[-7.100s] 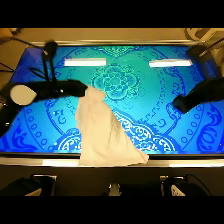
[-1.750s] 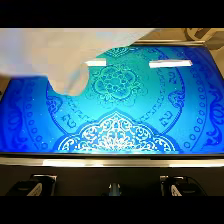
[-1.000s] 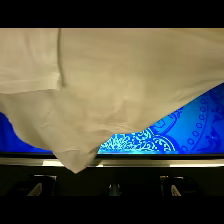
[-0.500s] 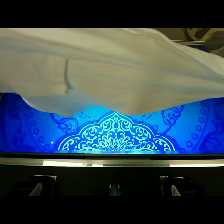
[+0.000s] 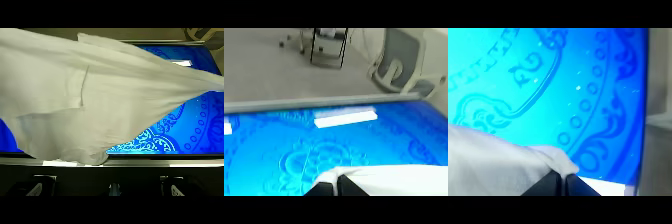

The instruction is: Fold the shirts.

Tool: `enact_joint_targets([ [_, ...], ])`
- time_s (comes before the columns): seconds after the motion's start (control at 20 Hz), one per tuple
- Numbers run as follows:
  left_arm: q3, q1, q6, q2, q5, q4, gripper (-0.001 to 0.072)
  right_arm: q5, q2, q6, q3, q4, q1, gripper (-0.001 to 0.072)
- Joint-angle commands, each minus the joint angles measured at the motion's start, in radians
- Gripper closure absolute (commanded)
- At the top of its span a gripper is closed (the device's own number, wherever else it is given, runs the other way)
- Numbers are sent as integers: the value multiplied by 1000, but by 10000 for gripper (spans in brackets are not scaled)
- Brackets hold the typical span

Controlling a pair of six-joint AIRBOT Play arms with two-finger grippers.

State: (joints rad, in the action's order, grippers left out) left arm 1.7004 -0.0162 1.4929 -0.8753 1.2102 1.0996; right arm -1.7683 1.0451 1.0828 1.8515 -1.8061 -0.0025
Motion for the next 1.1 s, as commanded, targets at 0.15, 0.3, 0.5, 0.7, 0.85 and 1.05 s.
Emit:
enact_joint_targets([
  [0.15, -310, -5, -61, -421, -198, -2, 681, 310, 475, 65, -228, 196, 0, 687],
  [0.3, -305, -7, -62, -587, -360, -121, 681, 506, 617, 198, -228, 253, 0, 687],
  [0.5, -306, 8, -69, -705, -414, -183, 681, 747, 687, 290, -228, 397, 1, 687],
  [0.7, -297, -8, -198, -705, -396, -180, 329, 798, 673, 245, -228, 472, 1, 158],
  [0.85, -221, -105, -181, -670, -201, -80, 73, 646, 616, 53, -228, 493, 1, 69],
  [1.05, -298, -264, -99, -613, 148, 122, 104, 410, 642, -72, -305, 813, 2, 21],
])
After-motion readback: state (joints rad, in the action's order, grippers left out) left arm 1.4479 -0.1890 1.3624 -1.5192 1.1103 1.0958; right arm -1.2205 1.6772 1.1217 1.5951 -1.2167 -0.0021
